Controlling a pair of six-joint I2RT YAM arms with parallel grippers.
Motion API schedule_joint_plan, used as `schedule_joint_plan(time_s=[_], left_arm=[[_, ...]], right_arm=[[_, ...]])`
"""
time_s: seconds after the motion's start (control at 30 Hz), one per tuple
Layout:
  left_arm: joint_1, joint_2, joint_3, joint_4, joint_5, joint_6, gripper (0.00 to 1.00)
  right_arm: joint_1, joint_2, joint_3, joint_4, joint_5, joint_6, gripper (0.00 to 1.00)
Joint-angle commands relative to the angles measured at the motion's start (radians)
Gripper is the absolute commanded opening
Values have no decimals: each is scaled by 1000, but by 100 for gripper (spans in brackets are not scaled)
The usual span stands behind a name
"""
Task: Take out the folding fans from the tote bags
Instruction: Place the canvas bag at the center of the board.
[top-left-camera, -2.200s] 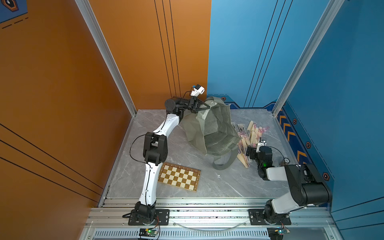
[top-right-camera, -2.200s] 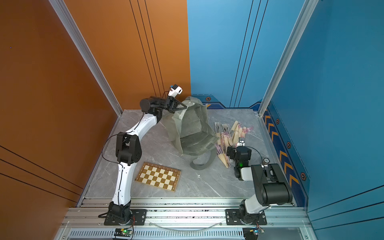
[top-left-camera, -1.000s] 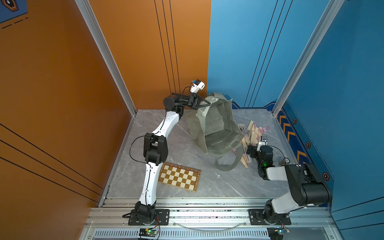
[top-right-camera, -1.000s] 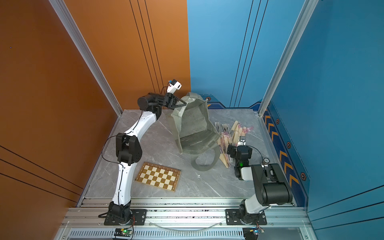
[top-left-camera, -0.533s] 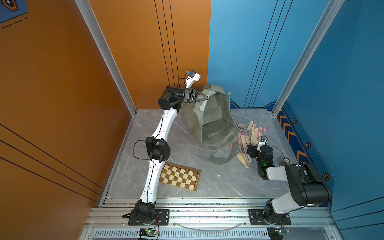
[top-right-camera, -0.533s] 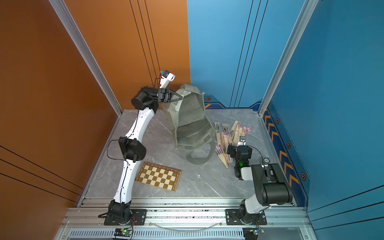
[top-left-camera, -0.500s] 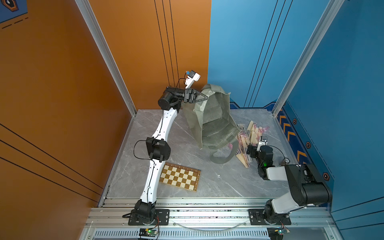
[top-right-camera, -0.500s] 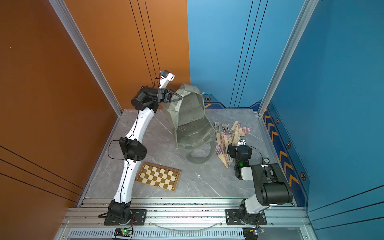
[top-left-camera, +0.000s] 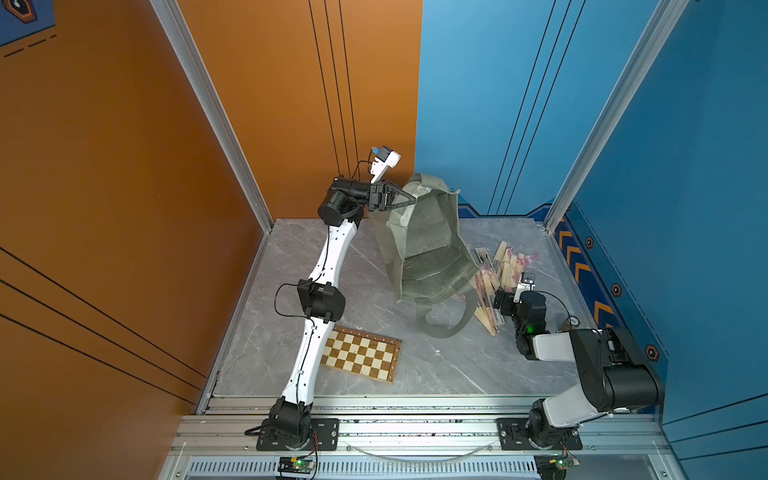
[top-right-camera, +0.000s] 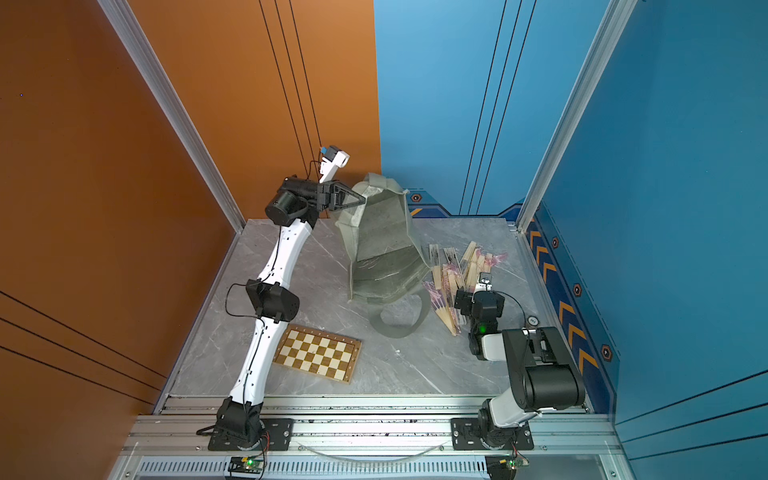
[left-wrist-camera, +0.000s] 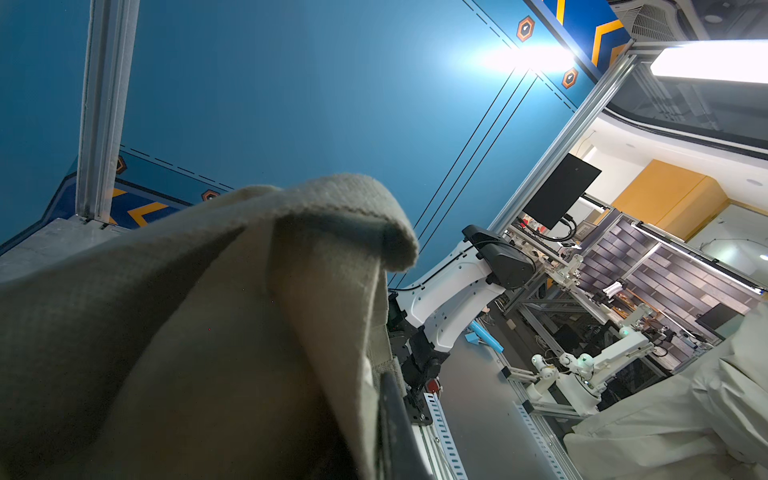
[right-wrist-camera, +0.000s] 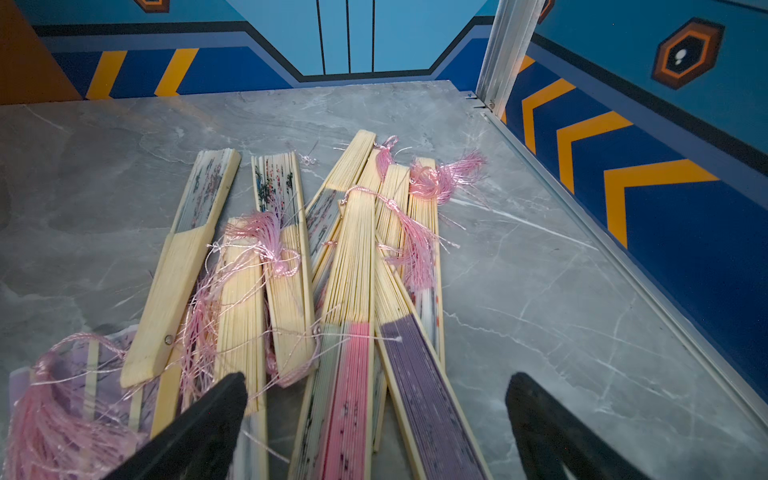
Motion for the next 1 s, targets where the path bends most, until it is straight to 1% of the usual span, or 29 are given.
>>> schedule_joint_plan(time_s=[0.0,0.07,0.13,0.17,0.23,0.27,0.3,0.33,0.37,0.4,0.43,0.47,0.5,0.6,0.63,0.7,0.77,0.87,0.93,0.97], left_arm=[[12,-27,25,40,88,-401,0],[17,-42,14,39,87,-349,0],[23,-72,-28,36,87,-284,0],[25,-93,-60,36,88,-251,0],[28,-172,-194,38,87,-132,0],[29,-247,-323,40,88,-23,0],[27,-364,-516,36,87,133,0],[22,-479,-744,15,85,353,0],[12,-617,-983,-46,84,649,0],[7,-727,-1155,-101,65,876,0],[6,-776,-1233,-111,40,944,0],[9,-802,-1278,-95,14,937,0],[17,-819,-1309,-86,4,895,0],[33,-853,-1418,-26,19,777,0],[37,-870,-1468,-1,28,767,0],[47,-911,-1586,38,37,787,0],[58,-941,-1670,39,42,815,0],[70,-977,-1759,35,56,861,0],[75,-998,-1817,21,65,948,0],[77,-1008,-1847,10,70,1011,0]], right_arm=[[-3,-4,17,18,21,-8,100],[-3,-4,16,18,21,-9,100],[-3,-4,17,18,22,-9,100],[-3,-4,17,18,21,-8,100],[-3,-4,18,18,21,-8,100],[-3,-5,17,18,22,-9,100],[-3,-4,18,18,22,-8,100],[-3,-4,17,18,22,-8,100],[-4,-4,17,17,21,-9,100],[-5,-4,18,17,19,-8,100],[-5,-3,19,17,16,-9,100],[-6,-4,19,15,12,-9,100],[-6,-4,19,15,10,-9,100],[-6,-4,19,15,9,-9,100],[-6,-4,19,15,8,-9,100],[-6,-4,19,14,9,-11,100],[-6,-4,19,14,9,-10,100],[-6,-4,20,14,9,-10,100],[-6,-4,19,14,8,-10,100],[-6,-4,19,14,8,-10,100]])
